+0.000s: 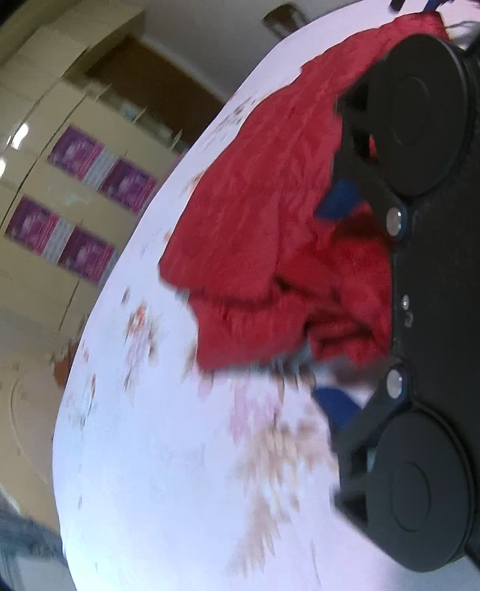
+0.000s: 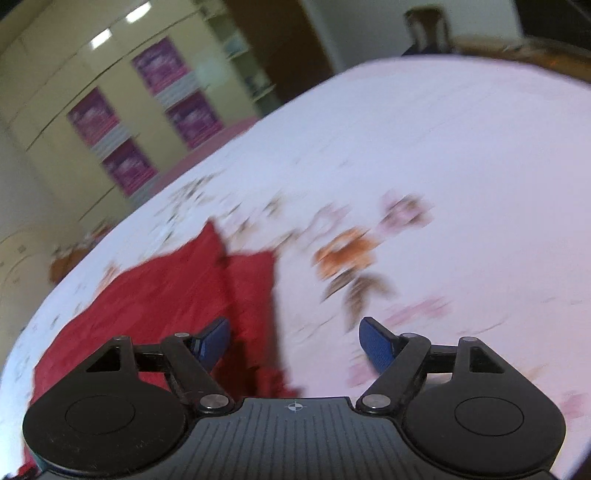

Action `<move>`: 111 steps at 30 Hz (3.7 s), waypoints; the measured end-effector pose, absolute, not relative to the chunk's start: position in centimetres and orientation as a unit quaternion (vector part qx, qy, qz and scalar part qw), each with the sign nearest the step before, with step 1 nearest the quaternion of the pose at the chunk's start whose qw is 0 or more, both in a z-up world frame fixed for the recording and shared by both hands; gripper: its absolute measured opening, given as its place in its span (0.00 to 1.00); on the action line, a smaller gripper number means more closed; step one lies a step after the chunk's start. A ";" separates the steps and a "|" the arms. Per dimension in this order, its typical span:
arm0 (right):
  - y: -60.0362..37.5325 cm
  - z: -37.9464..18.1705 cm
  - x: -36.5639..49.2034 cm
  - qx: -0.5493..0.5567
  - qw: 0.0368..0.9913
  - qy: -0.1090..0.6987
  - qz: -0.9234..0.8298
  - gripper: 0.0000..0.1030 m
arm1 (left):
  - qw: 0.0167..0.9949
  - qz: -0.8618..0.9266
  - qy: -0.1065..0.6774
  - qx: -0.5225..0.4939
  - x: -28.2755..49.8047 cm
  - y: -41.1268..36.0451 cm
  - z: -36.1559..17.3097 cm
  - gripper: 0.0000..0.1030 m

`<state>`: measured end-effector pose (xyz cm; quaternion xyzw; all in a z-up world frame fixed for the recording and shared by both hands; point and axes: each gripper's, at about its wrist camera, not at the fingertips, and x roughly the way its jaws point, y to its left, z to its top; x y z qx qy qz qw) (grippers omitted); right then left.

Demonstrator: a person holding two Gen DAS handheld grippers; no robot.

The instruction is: Fold large clothes

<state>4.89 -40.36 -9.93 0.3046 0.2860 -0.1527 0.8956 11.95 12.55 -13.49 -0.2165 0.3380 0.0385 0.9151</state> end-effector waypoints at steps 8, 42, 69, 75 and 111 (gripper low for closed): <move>-37.8 -6.9 3.2 0.264 0.917 0.282 -0.098 0.12 | 0.877 0.012 0.320 -0.359 7.3 15.7 -14.2 0.84; -16.9 -13.0 9.2 0.170 0.870 0.449 0.112 0.00 | 0.916 -0.084 0.277 -0.278 12.6 10.6 -11.3 0.19; -16.8 -12.8 11.6 0.190 0.863 0.460 0.087 0.00 | 0.936 -0.106 0.281 -0.184 13.0 8.0 -8.1 0.18; -17.8 -13.3 12.3 0.200 0.859 0.457 0.113 0.00 | 0.948 -0.100 0.263 -0.149 12.3 5.7 -6.3 0.18; -46.2 -8.7 15.1 0.369 0.862 0.302 0.172 0.80 | 0.918 -0.205 0.306 -0.147 18.9 -9.4 -5.8 0.52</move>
